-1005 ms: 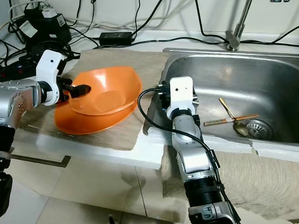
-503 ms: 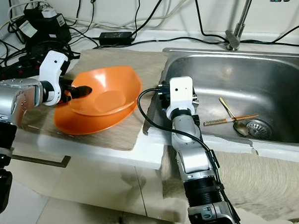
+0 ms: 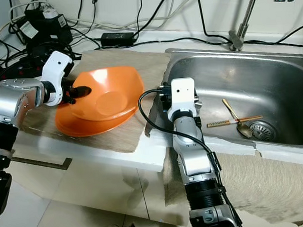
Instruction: Kitchen organization
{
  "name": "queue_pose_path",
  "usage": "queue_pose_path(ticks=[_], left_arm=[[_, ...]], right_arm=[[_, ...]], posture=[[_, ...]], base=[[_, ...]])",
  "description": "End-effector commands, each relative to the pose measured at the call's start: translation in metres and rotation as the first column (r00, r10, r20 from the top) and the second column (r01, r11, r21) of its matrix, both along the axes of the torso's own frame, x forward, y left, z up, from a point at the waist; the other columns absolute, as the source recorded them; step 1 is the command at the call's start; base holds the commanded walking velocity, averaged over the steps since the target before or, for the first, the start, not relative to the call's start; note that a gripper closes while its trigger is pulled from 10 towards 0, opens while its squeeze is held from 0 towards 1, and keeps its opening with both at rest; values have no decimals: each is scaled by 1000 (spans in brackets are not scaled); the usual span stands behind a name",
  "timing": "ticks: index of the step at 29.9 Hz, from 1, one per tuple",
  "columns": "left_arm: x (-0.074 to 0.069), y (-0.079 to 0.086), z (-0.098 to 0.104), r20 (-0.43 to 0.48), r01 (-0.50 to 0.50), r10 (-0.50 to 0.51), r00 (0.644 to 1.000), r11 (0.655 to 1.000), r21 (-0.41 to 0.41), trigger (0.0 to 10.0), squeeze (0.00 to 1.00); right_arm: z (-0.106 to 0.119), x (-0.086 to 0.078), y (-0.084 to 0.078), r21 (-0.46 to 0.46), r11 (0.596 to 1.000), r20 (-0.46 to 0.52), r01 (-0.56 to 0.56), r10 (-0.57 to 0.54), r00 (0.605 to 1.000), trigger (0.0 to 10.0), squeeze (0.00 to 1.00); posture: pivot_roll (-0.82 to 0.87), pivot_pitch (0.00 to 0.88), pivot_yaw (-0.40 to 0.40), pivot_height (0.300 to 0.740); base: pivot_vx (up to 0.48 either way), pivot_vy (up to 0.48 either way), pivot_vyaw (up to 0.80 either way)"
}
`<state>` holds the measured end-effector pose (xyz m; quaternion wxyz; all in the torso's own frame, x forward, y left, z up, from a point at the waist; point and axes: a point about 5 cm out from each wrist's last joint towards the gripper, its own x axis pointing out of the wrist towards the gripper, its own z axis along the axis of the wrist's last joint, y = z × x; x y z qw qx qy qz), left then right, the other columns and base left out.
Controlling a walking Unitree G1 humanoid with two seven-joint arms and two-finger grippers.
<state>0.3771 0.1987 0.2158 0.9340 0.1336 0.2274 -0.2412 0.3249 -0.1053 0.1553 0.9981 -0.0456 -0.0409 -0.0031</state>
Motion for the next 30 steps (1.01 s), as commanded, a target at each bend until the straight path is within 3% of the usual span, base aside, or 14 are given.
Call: queue_pose_path(ticks=[1,20,30], left_arm=[[-1,6,-9,-37,-19,20,999,999,43,0,0],[-1,3,-14,7,8,-8,1000,999,43,0,0],[3,2,0,94,-15,17,995,1000,-23,0,0]], right_arm=[[2,0,5,-4,1000,9,-14,14,1000,10000,0],[1,0,6,-5,1000,3,-20,20,1000,10000,0],[-1,0,7,-4,1000,-6,-25,25,1000,10000,0]], posture=[[54,6,97,740],[50,15,89,740],[55,19,88,740]], base=[[0,0,0],[0,0,0],[0,0,0]])
